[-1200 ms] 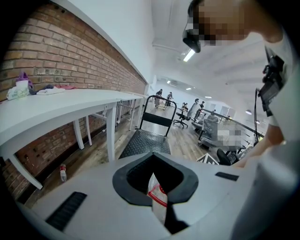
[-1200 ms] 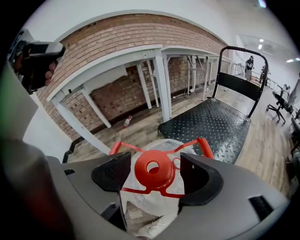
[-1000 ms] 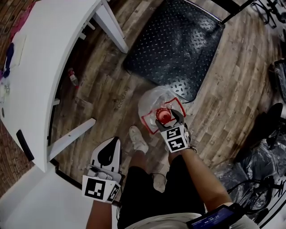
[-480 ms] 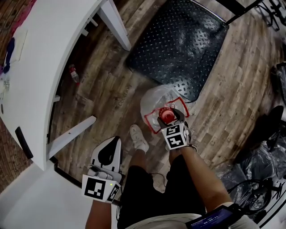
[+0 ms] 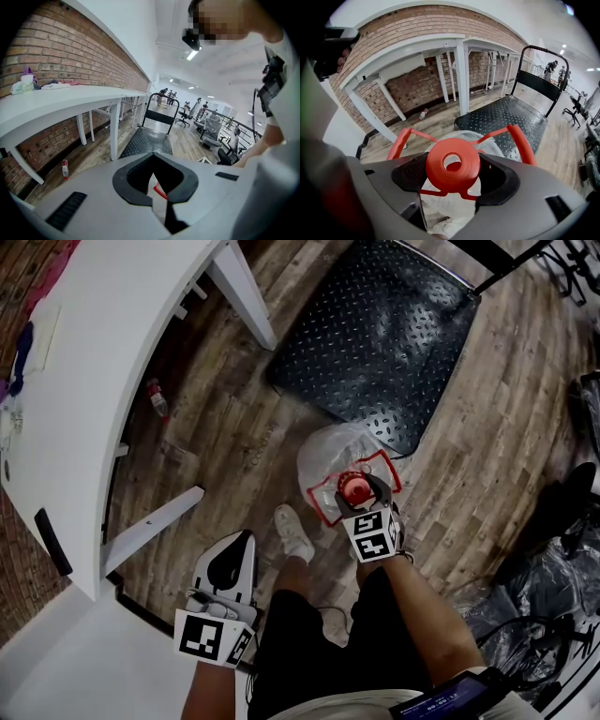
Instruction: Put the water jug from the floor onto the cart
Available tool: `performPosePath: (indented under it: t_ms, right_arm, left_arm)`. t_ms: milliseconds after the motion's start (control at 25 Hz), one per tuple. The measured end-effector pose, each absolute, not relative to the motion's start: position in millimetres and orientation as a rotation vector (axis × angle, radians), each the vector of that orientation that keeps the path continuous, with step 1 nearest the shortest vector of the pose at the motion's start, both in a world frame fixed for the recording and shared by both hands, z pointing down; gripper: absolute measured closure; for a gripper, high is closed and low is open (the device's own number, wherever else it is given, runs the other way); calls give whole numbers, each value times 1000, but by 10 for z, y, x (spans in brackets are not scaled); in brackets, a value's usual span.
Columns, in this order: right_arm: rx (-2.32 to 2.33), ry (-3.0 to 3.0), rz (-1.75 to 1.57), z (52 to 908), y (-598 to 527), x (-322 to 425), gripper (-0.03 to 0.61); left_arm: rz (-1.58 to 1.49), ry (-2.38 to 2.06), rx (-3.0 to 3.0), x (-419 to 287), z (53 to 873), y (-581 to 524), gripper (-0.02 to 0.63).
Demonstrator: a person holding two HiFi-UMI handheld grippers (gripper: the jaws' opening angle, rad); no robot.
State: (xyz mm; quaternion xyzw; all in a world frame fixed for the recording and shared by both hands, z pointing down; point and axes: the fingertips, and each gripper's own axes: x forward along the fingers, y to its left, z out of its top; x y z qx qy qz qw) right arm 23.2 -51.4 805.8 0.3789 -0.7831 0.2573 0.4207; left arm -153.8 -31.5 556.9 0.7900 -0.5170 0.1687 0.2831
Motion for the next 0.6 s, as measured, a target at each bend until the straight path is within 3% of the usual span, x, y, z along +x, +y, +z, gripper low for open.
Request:
performPosePath:
  t_ms: [600]
  right_arm:
    - [1112,-2033,670,6737,-638,372,261]
  left_arm:
    - [381,-1420,2143,-1521,5302,-588,615]
